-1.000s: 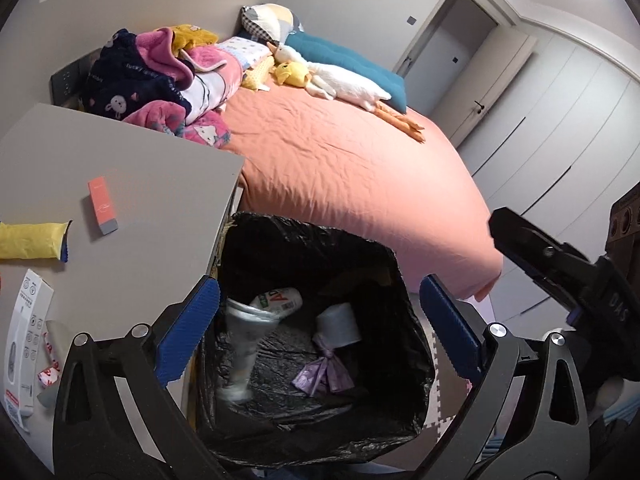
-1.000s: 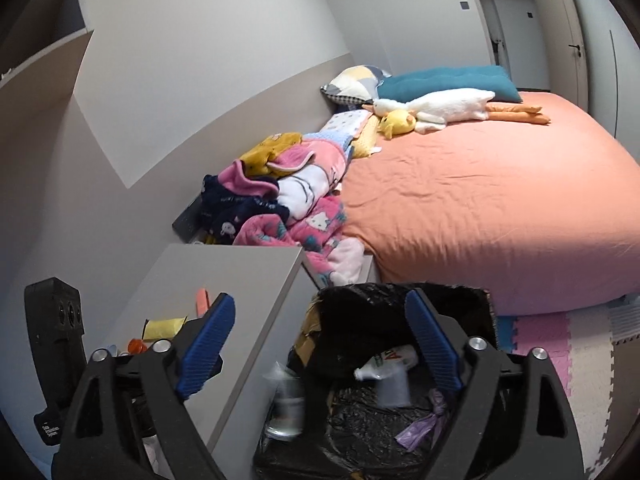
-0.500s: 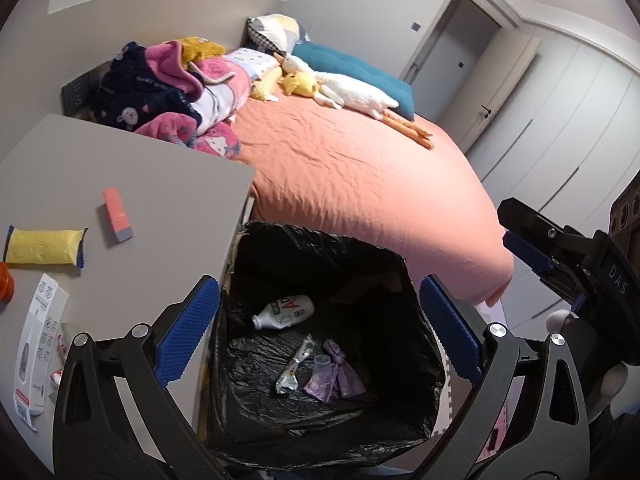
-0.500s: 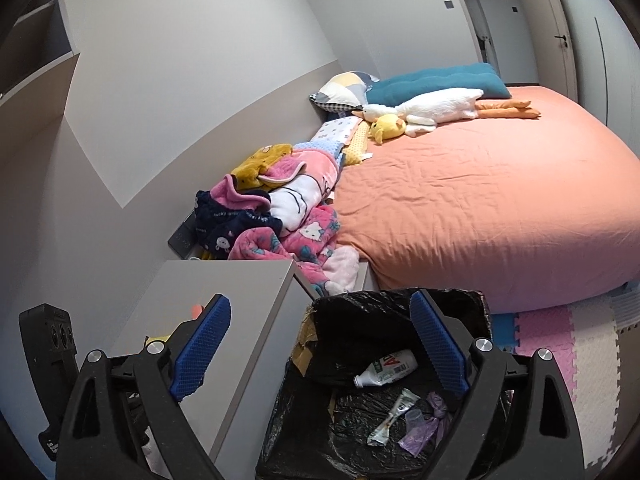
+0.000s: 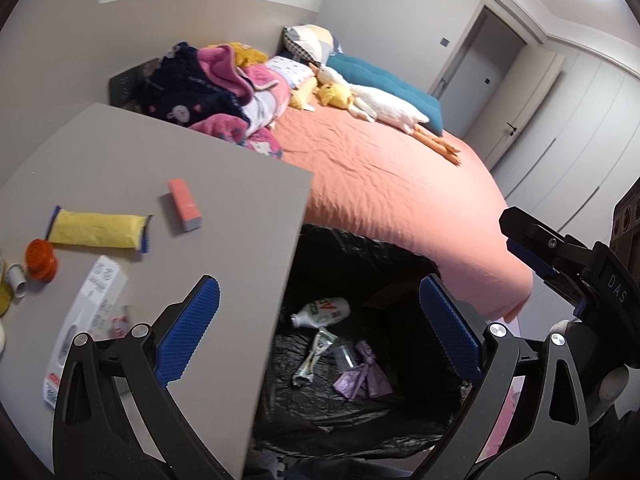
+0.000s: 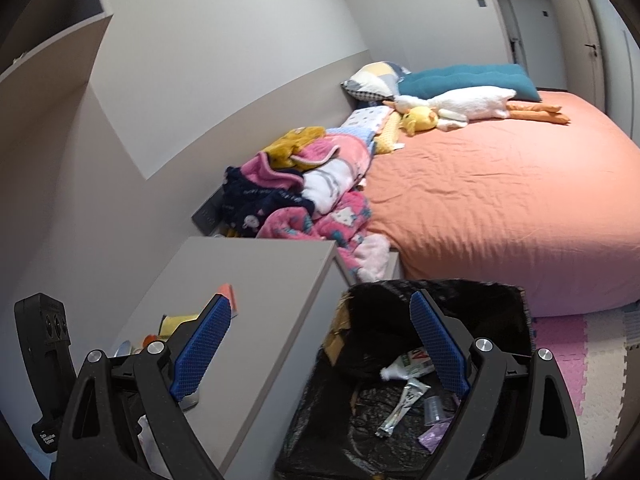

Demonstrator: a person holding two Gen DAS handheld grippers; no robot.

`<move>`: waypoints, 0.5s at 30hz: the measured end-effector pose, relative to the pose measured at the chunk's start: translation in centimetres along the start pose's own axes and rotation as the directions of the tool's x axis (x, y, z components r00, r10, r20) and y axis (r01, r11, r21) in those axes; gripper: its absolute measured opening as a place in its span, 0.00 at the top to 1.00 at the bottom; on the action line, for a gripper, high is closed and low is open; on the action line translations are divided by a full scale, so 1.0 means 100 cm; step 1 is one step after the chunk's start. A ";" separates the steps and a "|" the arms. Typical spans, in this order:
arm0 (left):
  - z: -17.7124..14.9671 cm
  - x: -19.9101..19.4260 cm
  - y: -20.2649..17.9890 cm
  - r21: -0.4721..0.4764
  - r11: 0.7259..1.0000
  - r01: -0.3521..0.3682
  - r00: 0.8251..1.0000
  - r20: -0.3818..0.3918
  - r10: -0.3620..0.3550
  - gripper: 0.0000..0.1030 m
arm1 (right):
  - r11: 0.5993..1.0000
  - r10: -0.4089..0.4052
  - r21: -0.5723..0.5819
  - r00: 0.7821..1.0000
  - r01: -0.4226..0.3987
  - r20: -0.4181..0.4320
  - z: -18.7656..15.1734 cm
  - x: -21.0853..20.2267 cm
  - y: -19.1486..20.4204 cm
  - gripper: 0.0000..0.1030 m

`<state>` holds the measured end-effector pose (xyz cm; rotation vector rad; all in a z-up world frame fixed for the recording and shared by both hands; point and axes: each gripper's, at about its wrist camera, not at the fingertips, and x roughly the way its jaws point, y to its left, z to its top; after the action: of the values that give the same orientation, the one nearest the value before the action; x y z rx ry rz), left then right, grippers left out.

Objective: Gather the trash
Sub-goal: 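Move both open tools back over the table trash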

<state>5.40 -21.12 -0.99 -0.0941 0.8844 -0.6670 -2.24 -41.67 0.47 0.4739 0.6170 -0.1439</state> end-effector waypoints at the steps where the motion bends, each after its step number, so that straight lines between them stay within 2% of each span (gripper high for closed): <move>1: -0.001 -0.002 0.004 -0.004 1.000 -0.008 1.000 0.002 0.008 0.06 | 1.000 0.008 -0.005 1.000 -0.008 -0.007 -0.002 0.002 0.005 0.12; 15: -0.015 -0.029 0.071 -0.045 0.991 -0.125 0.992 0.016 0.126 0.06 | 0.992 0.091 -0.076 0.992 -0.098 -0.091 -0.028 0.038 0.072 0.12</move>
<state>6.49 -13.50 -2.39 -0.0828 0.8791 -0.5285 1.35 -33.92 -0.99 0.4323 0.6825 -0.0081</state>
